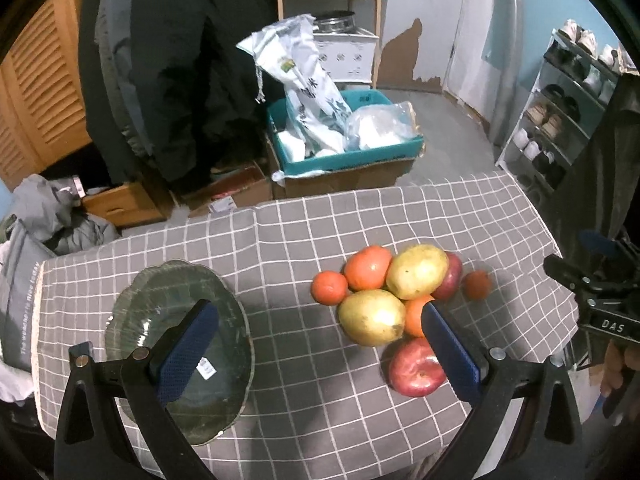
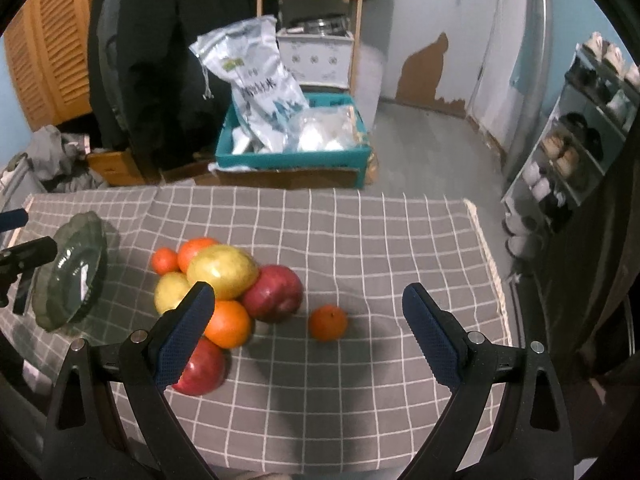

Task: Organize fruits
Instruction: 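Move the left tool to the large yellow pear while the right tool approaches the small tangerine, then close the left tool on the yellow pear while the right tool grips the tangerine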

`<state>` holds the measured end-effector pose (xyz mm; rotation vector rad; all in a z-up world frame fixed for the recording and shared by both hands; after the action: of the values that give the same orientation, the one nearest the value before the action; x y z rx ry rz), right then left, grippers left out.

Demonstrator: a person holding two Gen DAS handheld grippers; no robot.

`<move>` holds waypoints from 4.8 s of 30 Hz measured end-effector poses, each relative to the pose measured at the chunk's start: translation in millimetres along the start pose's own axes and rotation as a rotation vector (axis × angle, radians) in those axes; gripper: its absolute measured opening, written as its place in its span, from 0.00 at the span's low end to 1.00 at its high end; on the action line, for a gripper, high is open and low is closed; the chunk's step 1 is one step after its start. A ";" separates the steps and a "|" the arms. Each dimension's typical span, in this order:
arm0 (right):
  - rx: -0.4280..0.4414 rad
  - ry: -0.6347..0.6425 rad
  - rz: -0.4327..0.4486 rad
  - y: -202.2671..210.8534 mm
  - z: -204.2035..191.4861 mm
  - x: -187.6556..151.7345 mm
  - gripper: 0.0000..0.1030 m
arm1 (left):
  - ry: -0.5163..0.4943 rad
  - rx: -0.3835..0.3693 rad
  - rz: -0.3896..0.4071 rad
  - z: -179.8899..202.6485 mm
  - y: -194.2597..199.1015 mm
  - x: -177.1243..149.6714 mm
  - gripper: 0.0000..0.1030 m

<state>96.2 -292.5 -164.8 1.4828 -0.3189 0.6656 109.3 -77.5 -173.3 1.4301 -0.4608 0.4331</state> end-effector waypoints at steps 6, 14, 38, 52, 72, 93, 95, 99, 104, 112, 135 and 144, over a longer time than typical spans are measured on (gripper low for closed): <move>-0.010 -0.003 -0.055 -21.4 9.4 -11.4 0.90 | 0.018 -0.014 -0.069 6.1 -29.1 -6.3 0.99; -0.003 0.000 -0.108 -45.4 15.1 -22.7 0.90 | 0.034 -0.018 -0.124 8.4 -63.4 -21.3 0.99; 0.015 0.007 -0.283 -112.7 24.4 -60.1 0.89 | 0.071 -0.070 -0.296 26.2 -142.2 -50.4 0.99; 0.032 0.005 -0.317 -127.8 22.9 -66.1 0.89 | 0.083 -0.134 -0.364 35.7 -168.5 -59.5 0.89; 0.103 -0.033 -0.370 -176.5 18.8 -72.0 0.74 | 0.103 -0.215 -0.343 29.4 -169.5 -62.2 0.77; 0.078 0.005 -0.356 -177.1 -8.3 -77.5 0.45 | 0.039 -0.193 -0.292 37.3 -152.5 -59.0 0.64; 0.081 0.000 -0.349 -171.0 -8.8 -78.9 0.45 | 0.063 -0.205 -0.304 36.7 -155.5 -59.4 0.66; 0.091 -0.009 -0.345 -158.3 -6.1 -78.5 0.45 | 0.096 -0.237 -0.339 37.7 -163.6 -62.4 0.73; 0.100 -0.017 -0.349 -156.7 -3.9 -80.8 0.45 | 0.123 -0.272 -0.371 38.0 -174.9 -66.2 0.78; 0.106 -0.017 -0.348 -159.8 3.8 -84.2 0.45 | 0.141 -0.307 -0.369 34.3 -178.5 -65.8 0.80; 0.104 0.017 -0.282 -135.5 -7.2 -62.3 0.44 | -0.020 -0.094 -0.294 25.0 -149.8 -80.1 0.75; 0.110 0.020 -0.278 -133.2 -9.3 -61.7 0.44 | 0.048 -0.154 -0.348 17.9 -157.2 -84.8 0.79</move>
<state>124.2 -290.5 -309.2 1.5879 -0.0587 0.4800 123.2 -110.8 -349.1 1.3146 -0.1949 0.1479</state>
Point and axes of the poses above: each gripper's, at about its wrist camera, not at the fingertips, and y roughly against the way its jaws point, z to its right, x to its top, the point moved 6 cm from there along -y, roughly the way its jaws point, and after that the axes turned 6 degrees about y, right-handed, at the moved point
